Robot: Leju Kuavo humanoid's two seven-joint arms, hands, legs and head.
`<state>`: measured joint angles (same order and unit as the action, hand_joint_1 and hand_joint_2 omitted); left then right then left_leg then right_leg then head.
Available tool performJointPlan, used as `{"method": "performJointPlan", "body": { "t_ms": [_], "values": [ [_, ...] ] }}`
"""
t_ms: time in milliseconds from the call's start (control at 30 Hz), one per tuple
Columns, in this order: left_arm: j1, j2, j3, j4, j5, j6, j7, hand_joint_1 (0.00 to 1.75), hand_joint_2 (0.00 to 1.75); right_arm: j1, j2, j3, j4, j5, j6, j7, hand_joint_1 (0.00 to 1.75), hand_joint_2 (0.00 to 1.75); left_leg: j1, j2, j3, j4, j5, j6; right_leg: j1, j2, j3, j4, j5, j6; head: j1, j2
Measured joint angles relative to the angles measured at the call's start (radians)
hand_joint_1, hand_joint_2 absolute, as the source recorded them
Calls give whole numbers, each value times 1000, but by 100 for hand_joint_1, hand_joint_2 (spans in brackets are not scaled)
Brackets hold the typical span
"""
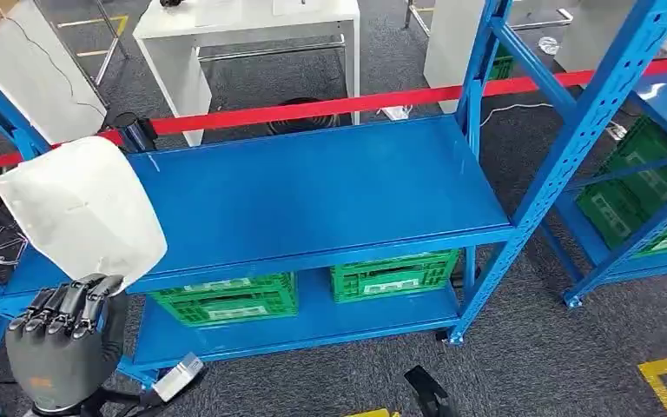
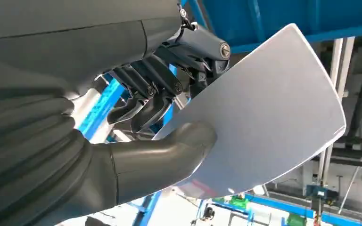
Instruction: Take the parts from the cabinet and place them on the table.
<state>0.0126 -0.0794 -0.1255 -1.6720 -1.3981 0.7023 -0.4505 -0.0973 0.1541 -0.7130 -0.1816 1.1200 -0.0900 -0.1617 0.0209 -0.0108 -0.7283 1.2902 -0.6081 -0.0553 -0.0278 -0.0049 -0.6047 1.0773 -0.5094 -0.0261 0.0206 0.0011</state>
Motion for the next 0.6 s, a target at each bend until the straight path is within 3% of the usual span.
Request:
{"method": "performJointPlan", "body": {
  "t_ms": [33,67,100,167,200,233,333,367,400,467,500,533,567,600],
  "values": [
    [7,7,-6,0,2,0,5,175,175,5,2,0,0,3,0,2,0,0,-1,0,2,31,-6,2,5,-4,-10,0,7,-2,0,0],
    [21,14,-14,0,3,0,12,175,175,9,5,1,0,8,-1,6,0,0,-3,0,25,21,11,7,9,-5,-19,0,14,-2,0,0],
    [35,20,-21,-1,3,0,15,175,175,13,6,2,0,9,-3,8,0,0,-6,0,63,-23,38,15,12,-5,-28,0,21,-2,0,0],
    [55,34,-32,-10,3,0,27,175,175,16,11,2,0,-3,-8,7,0,0,-18,0,180,-180,79,39,17,-4,-43,0,36,-1,0,0],
    [56,43,-40,-22,4,0,31,175,175,17,19,2,0,-10,-11,2,0,0,-25,7,219,-251,42,52,17,-5,-45,-2,43,3,2,0],
    [57,49,-50,-29,20,0,29,175,175,17,20,1,0,-13,-17,1,0,0,-29,11,225,-253,59,41,13,-6,-42,-9,51,12,3,0],
    [43,65,-72,-25,86,0,2,175,175,16,21,0,0,-26,-22,9,0,0,-42,9,215,-275,81,58,7,-10,-36,-26,74,35,0,0],
    [35,66,-83,-18,105,0,-8,175,175,16,20,-1,0,-30,-24,13,0,0,-27,11,214,-294,103,63,6,-8,-39,-25,73,39,0,0],
    [23,67,-92,-12,111,0,-13,175,175,16,18,-1,0,-32,-25,16,0,0,-29,13,211,-301,115,67,8,-2,-49,-7,38,44,0,0],
    [-2,67,-111,2,120,-1,-17,175,175,15,14,-2,0,-37,-32,16,0,0,-28,12,184,-300,137,77,7,2,-86,111,-76,51,6,0],
    [-7,67,-117,10,122,-1,-16,175,175,14,11,-2,0,-40,-38,15,0,0,-29,14,169,-297,145,77,8,2,-104,182,-116,53,5,0],
    [-12,67,-123,16,122,-1,-11,175,175,14,10,-3,0,-44,-40,14,0,0,-29,15,154,-292,153,77,8,2,-111,230,-125,55,6,0],
    [-17,67,-130,22,122,-1,-7,175,175,14,5,-6,0,-49,-40,9,0,0,-29,16,137,-287,161,76,8,2,-101,243,-107,56,6,0],
    [-23,67,-135,27,118,-1,0,175,175,13,2,-8,0,-51,-40,5,0,0,-28,17,120,-280,169,74,8,2,-71,213,-73,56,6,0]
  ]
}}
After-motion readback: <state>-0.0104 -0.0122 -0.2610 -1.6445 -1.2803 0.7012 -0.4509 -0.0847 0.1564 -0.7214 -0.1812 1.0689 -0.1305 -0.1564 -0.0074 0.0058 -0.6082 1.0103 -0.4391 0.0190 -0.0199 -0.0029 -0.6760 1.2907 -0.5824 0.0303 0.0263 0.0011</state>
